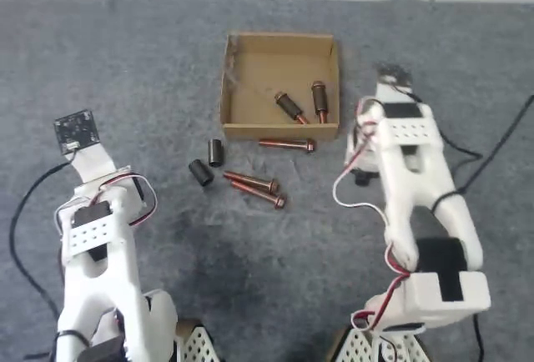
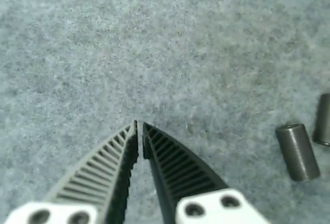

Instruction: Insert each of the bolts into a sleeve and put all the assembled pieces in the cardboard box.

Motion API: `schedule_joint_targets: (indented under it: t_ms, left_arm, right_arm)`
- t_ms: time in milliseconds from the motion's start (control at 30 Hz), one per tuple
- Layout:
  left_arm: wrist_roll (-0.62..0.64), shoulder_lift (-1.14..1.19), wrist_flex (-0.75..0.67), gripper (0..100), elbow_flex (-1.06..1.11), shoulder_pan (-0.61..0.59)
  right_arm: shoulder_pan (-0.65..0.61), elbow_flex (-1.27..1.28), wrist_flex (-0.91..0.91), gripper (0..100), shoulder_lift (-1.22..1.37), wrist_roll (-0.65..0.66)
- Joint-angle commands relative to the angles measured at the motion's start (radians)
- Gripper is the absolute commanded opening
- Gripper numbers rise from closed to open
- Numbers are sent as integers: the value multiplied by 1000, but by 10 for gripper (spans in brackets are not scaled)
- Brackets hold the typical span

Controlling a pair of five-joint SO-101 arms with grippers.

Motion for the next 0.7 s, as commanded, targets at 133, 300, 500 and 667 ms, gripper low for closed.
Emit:
schedule_joint_targets:
  t_ms: [133,300,500,667]
  left_arm:
    - [2,-2,-20,13,-30,3]
    - [2,-5,-20,13,-24,3]
    - [2,-5,-20,13,-24,2]
    - [2,-5,-20,13,-24,2]
  right_arm:
    - [134,143,-127,83,-74,137]
    - [140,204,-174,121,-74,209]
    - [140,206,-165,124,-85,215]
    - [140,227,-134,124,-140,209]
